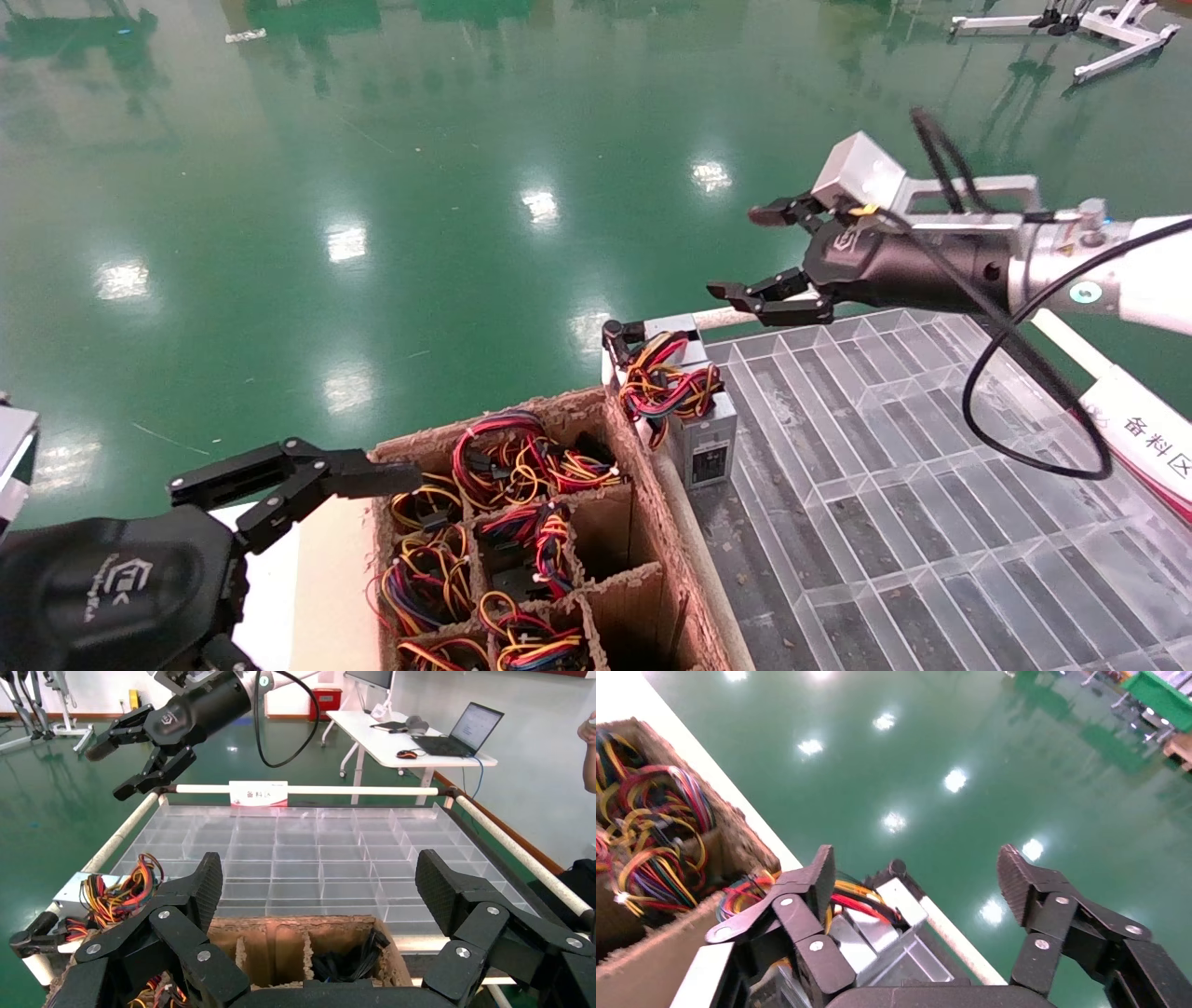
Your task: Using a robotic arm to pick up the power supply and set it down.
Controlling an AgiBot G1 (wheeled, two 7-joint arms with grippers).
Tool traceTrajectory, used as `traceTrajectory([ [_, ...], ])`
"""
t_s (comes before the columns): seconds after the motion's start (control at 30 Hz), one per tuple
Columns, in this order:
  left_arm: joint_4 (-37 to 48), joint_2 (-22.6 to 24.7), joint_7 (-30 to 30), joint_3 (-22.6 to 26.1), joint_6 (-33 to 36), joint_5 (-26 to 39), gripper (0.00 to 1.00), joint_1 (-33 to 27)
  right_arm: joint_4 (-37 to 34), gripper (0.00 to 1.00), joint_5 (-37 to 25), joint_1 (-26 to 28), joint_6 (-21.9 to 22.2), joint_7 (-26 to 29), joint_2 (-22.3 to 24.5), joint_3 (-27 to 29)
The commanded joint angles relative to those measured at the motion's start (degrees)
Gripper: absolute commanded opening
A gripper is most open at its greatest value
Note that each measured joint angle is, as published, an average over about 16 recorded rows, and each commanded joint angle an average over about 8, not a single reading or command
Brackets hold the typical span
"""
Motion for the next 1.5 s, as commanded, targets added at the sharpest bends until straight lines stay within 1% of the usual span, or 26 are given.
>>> traceTrajectory([
  [0.03,0.0,0.0,0.0,0.0,0.0,0.0,1.0,0.0,0.7,1.0,0.5,-0.1,-0.6,0.6,0.4,0.2],
  [1.5,0.0,0.0,0.0,0.0,0.0,0.0,1.0,0.0,53.9,1.0,28.3,-37.0,-10.6,26.8,20.4,10.5],
])
